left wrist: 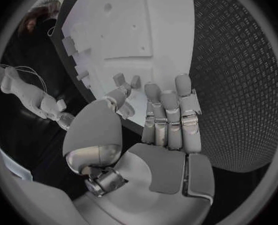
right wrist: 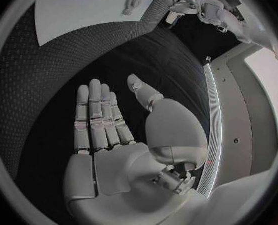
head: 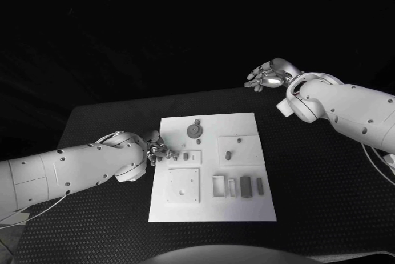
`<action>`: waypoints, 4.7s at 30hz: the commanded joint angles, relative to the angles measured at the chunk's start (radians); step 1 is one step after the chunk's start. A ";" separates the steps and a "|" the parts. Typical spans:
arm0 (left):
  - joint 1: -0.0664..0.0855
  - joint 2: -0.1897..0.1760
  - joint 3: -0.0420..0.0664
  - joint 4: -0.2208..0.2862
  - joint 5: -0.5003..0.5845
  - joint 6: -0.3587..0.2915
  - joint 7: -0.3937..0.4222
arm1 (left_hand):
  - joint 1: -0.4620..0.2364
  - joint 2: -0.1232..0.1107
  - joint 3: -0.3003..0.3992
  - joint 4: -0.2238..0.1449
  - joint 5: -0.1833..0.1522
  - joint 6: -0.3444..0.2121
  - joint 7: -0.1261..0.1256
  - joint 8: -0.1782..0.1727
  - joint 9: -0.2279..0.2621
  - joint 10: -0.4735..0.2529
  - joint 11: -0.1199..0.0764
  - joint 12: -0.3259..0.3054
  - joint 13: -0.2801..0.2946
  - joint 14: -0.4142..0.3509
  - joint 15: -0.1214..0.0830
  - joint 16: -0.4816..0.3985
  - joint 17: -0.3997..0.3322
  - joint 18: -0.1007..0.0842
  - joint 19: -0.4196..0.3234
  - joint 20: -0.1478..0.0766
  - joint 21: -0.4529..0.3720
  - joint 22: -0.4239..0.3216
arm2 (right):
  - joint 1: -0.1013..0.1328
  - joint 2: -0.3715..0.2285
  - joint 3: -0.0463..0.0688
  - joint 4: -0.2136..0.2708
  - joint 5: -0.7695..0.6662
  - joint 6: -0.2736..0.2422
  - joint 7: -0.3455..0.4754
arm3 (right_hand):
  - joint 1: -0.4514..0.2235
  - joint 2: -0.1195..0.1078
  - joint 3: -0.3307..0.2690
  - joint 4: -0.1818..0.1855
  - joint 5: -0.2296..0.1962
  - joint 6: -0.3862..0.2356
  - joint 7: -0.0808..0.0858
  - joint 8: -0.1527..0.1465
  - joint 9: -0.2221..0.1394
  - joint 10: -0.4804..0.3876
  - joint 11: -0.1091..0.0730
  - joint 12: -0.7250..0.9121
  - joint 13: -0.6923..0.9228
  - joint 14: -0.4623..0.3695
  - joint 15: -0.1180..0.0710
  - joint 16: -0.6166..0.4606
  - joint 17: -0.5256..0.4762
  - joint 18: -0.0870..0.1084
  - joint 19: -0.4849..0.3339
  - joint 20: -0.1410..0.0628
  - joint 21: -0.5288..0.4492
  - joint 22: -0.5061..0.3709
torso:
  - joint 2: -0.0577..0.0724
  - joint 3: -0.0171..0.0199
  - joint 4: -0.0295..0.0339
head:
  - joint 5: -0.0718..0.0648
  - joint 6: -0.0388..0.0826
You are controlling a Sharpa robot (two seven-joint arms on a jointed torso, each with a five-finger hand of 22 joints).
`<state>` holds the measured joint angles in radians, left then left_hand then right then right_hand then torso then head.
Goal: Assemble the parts on the task board
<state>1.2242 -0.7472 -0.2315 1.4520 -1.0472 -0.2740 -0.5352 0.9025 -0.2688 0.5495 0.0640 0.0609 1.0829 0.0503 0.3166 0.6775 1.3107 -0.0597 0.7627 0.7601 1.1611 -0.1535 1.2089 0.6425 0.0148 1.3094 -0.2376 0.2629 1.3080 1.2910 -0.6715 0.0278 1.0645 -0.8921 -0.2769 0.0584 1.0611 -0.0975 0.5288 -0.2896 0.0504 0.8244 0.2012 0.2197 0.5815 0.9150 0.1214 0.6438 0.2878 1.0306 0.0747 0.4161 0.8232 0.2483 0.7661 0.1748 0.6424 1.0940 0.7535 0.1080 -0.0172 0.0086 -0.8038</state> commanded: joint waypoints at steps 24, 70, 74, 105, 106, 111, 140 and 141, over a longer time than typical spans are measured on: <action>0.032 0.091 0.090 -0.138 0.073 -0.077 0.365 | 0.261 0.142 -0.019 -0.166 0.070 -0.112 0.068 -0.022 0.017 -0.197 0.072 -0.132 -0.081 -0.185 0.102 -0.114 -0.067 -0.015 -0.198 0.091 -0.109 -0.015 | -0.001 0.008 0.000 -0.003 -0.001 0.006 0.009 | -0.007 -0.003 0.003 0.002 0.003 -0.006 -0.001 0.003 -0.001 -0.008 -0.001 0.006 -0.003 0.004 0.001 -0.007 0.002 0.014 0.000 0.003 -0.004 0.002 | 0.001 0.0001 -0.0007 | -0.011 0.039; -0.003 0.256 0.052 -0.245 -0.648 0.026 0.409 | 0.291 0.093 0.016 -0.335 -0.010 -0.124 0.074 -0.100 -0.056 -0.167 0.150 -0.647 -0.395 -0.094 0.133 -0.103 -0.044 0.036 -0.086 0.116 -0.118 -0.015 | -0.006 0.017 0.000 -0.001 -0.001 0.010 0.012 | -0.008 -0.002 0.003 0.003 0.003 -0.006 -0.002 0.003 -0.001 -0.008 -0.001 0.007 -0.004 0.005 0.001 -0.008 0.003 0.014 0.000 0.003 -0.004 0.002 | 0.000 -0.0006 0.0013 | -0.034 0.039; -0.003 0.254 0.052 -0.245 -0.648 0.030 0.403 | 0.277 0.084 0.007 -0.325 -0.005 -0.133 0.076 -0.105 -0.059 -0.180 0.151 -0.658 -0.401 -0.074 0.133 -0.085 -0.036 0.042 -0.062 0.113 -0.103 -0.006 | -0.006 0.016 0.000 0.000 -0.001 0.010 0.012 | -0.008 -0.002 0.003 0.003 0.003 -0.006 -0.002 0.003 -0.001 -0.008 -0.001 0.007 -0.004 0.005 0.001 -0.008 0.003 0.014 0.000 0.003 -0.004 0.002 | 0.000 -0.0003 0.0011 | -0.033 0.038; -0.019 0.262 0.052 -0.245 -0.634 0.016 0.427 | 0.287 0.086 0.015 -0.314 -0.009 -0.132 0.075 -0.106 -0.062 -0.167 0.147 -0.661 -0.402 -0.057 0.129 -0.061 -0.024 0.053 -0.041 0.111 -0.087 0.010 | -0.006 0.021 0.000 -0.001 -0.001 0.011 0.012 | -0.008 -0.002 0.003 0.003 0.003 -0.006 -0.001 0.004 -0.001 -0.008 -0.001 0.007 -0.004 0.005 0.001 -0.008 0.003 0.014 0.000 0.003 -0.004 0.002 | 0.000 -0.0005 0.0011 | -0.033 0.033; -0.019 0.262 0.052 -0.245 -0.634 0.015 0.428 | 0.298 0.096 0.018 -0.313 -0.006 -0.119 0.076 -0.099 -0.061 -0.138 0.139 -0.649 -0.396 -0.037 0.119 -0.039 -0.015 0.060 -0.019 0.106 -0.072 0.021 | -0.006 0.021 0.000 -0.001 -0.001 0.011 0.012 | -0.008 -0.002 0.003 0.003 0.003 -0.006 -0.001 0.004 -0.001 -0.008 -0.001 0.007 -0.004 0.005 0.001 -0.008 0.003 0.014 0.000 0.003 -0.004 0.002 | 0.001 -0.0005 0.0012 | -0.033 0.034; -0.019 0.264 0.052 -0.242 -0.633 0.012 0.429 | 0.299 0.098 0.019 -0.312 -0.008 -0.119 0.076 -0.099 -0.062 -0.138 0.137 -0.651 -0.397 -0.038 0.120 -0.036 -0.013 0.060 -0.018 0.105 -0.070 0.023 | -0.006 0.021 0.000 -0.001 -0.001 0.011 0.012 | -0.008 -0.002 0.003 0.003 0.003 -0.006 -0.001 0.004 -0.001 -0.008 -0.001 0.007 -0.004 0.005 0.001 -0.008 0.003 0.014 0.000 0.003 -0.004 0.002 | 0.000 -0.0009 0.0014 | -0.032 0.034; -0.027 0.269 0.052 -0.248 -0.619 0.016 0.437 | 0.302 0.110 0.017 -0.311 -0.007 -0.087 0.075 -0.087 -0.065 -0.096 0.128 -0.650 -0.392 -0.031 0.110 -0.011 -0.004 0.060 -0.010 0.097 -0.045 0.026 | -0.006 0.021 0.000 -0.002 0.000 0.013 0.013 | -0.009 -0.001 0.003 0.003 0.003 -0.006 -0.002 0.004 -0.001 -0.008 -0.001 0.008 -0.004 0.005 0.001 -0.008 0.004 0.014 0.000 0.003 -0.004 0.003 | 0.000 -0.0003 0.0013 | -0.035 0.026; -0.027 0.269 0.052 -0.248 -0.619 0.017 0.437 | 0.302 0.110 0.017 -0.311 -0.007 -0.087 0.075 -0.087 -0.065 -0.096 0.128 -0.650 -0.392 -0.031 0.110 -0.011 -0.004 0.061 -0.010 0.097 -0.045 0.026 | -0.006 0.021 0.000 -0.002 0.000 0.013 0.013 | -0.009 -0.001 0.003 0.003 0.003 -0.006 -0.002 0.004 -0.002 -0.008 -0.001 0.008 -0.004 0.005 0.001 -0.008 0.004 0.014 0.000 0.003 -0.004 0.003 | 0.001 -0.0003 0.0015 | -0.035 0.026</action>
<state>1.1979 -0.4797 -0.1795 1.2032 -1.6761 -0.2547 -0.1090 1.2012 -0.1616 0.5678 -0.2527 0.0550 0.9897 0.1265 0.2237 0.6137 1.2081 0.0692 0.1083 0.3669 1.1259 -0.0392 1.1934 0.6372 0.0308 1.2958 -0.1376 0.2151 1.3076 1.2855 -0.6507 0.0278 1.0618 -0.8922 -0.2748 0.0614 1.0611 -0.0975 0.5288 -0.2896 0.0504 0.8260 0.1996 0.2197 0.5812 0.9150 0.1214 0.6476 0.2854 1.0307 0.0747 0.4125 0.8258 0.2469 0.7661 0.1748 0.6424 1.0949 0.7545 0.1074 -0.0166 -0.0261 -0.7771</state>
